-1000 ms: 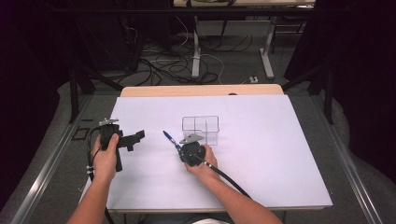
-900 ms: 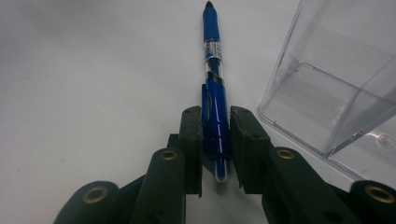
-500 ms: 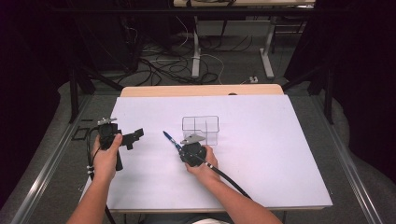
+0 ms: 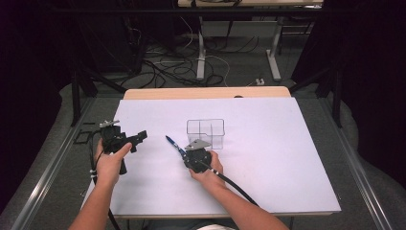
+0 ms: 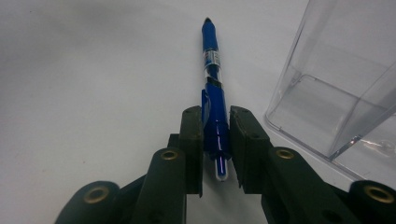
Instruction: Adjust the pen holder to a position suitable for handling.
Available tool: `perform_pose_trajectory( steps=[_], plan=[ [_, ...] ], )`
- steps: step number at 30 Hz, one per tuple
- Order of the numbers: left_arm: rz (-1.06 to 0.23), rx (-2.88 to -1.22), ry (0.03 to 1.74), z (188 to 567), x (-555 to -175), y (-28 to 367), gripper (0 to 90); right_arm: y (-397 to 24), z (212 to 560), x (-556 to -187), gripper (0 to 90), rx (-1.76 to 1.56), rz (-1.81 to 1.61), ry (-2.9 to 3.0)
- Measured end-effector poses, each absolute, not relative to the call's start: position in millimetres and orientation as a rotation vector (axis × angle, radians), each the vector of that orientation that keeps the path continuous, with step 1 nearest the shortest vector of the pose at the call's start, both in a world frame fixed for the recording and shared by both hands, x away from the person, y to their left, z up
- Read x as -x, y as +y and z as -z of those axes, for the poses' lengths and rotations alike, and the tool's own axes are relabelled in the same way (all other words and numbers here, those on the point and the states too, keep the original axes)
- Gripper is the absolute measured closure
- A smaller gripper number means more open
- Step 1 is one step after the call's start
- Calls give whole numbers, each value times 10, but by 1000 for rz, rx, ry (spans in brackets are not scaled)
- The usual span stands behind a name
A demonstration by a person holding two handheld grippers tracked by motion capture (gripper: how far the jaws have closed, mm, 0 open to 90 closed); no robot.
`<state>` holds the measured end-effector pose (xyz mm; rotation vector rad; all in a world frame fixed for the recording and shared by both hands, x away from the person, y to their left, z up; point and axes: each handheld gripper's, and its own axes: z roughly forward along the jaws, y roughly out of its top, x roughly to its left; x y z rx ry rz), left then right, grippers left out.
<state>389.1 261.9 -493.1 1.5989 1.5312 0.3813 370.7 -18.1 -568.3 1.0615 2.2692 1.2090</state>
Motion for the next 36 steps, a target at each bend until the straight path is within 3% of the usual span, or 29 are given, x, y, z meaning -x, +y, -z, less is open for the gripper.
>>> perform_pose_trajectory(
  steps=[19,36],
  plan=[
    [-369,-1556,1477,4744,-3824,2582,159,-220,5409,-3545,759,-960,-1317,2174],
    [-345,-1567,1349,4504,-3706,2408,265,-505,5080,-3513,759,-938,-1393,2062]
  ],
)
